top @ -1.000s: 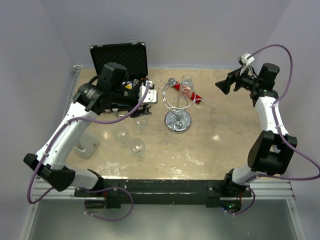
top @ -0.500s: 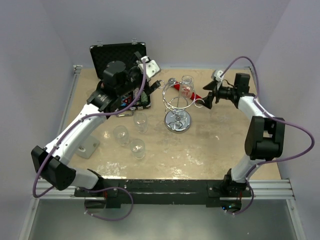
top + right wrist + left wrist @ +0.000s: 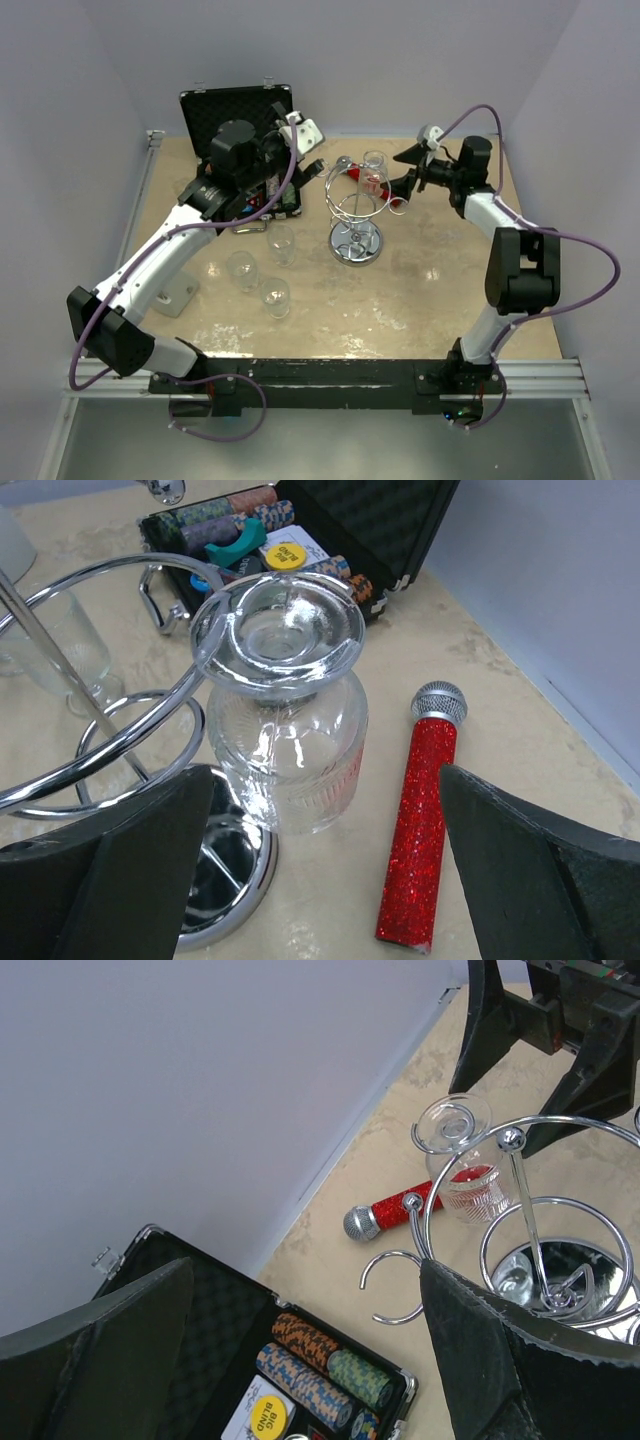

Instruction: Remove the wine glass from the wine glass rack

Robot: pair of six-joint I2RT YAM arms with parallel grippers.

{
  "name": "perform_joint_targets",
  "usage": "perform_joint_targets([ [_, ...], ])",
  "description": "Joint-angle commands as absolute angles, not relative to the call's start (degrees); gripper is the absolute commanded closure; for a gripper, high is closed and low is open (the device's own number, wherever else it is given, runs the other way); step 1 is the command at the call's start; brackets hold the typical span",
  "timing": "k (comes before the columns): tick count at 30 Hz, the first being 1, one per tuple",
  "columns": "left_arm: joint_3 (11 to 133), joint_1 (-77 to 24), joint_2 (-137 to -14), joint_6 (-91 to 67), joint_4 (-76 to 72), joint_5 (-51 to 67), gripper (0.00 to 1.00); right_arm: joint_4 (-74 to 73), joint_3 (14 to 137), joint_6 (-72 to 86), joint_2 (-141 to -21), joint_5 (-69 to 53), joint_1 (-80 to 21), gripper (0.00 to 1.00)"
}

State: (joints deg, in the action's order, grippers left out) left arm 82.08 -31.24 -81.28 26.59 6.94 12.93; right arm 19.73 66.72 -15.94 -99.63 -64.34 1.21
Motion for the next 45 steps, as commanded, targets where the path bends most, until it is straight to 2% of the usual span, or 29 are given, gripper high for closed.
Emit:
perform_joint_targets([
  [1,82.70,-31.02,-79.54,28.65,6.33,11.95,0.00,26.19,69.61,-10.99,-102.48,-66.00,-1.75,0.01],
  [12,83.67,-31.03,-79.80,32.61,7.82,11.42,0.00,34.53,68.82,-5.02,-105.47,-65.74,-3.60,0.02],
  [15,84.29,-31.03,-80.16,32.78,8.26,11.78,0.00,39.62,67.07,-1.60,-105.56,-65.04,-3.60,0.04],
  [18,84.38,-30.94,-80.42,33.13,8.26,12.13,0.00,42.27,66.27,-0.44,-105.73,-64.43,-3.60,0.15],
  [24,84.29,-30.94,-80.51,33.05,7.91,12.48,0.00,37.98,66.09,-3.95,-103.54,-64.51,-3.52,0.43],
  [27,83.67,-31.03,-80.33,33.05,7.56,12.83,0.00,35.60,65.83,-6.06,-101.26,-63.64,-3.52,0.50],
  [38,81.30,-30.94,-79.45,32.61,6.15,15.64,0.00,31.99,66.79,-7.47,-99.05,-57.05,-1.93,0.56],
  [45,80.25,-31.02,-78.57,32.43,6.06,15.82,0.01,40.59,68.64,2.89,-103.44,-53.35,-2.37,0.58],
])
